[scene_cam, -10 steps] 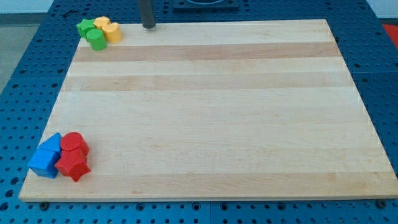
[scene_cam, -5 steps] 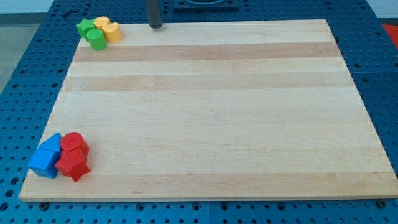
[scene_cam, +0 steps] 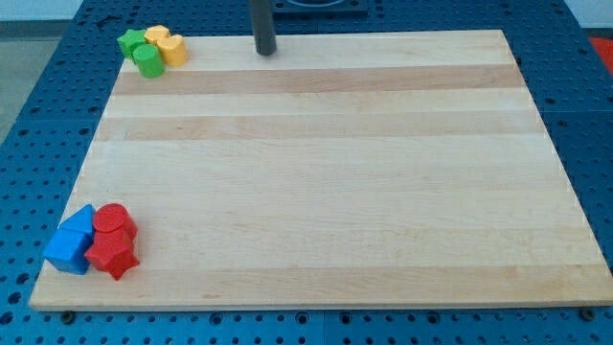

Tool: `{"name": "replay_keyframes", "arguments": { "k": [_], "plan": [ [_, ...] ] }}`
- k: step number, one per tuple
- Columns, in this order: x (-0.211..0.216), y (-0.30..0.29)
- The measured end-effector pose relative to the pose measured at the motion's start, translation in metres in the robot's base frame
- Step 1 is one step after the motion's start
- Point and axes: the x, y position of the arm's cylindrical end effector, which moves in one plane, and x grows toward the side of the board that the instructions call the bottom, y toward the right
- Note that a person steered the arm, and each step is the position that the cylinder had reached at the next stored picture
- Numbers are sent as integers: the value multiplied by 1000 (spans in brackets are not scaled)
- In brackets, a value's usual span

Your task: Move blue cube along with blue triangle slightly up

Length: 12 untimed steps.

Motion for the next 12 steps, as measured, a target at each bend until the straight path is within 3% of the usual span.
{"name": "replay_keyframes", "arguments": {
  "k": [1, 2, 5, 7, 8, 9, 10, 11, 12],
  "plan": [
    [80, 16],
    [126, -26],
    [138, -113],
    [138, -119],
    [138, -157],
    [142, -230],
    [159, -241],
    [227, -241],
    [260, -241]
  ]
}}
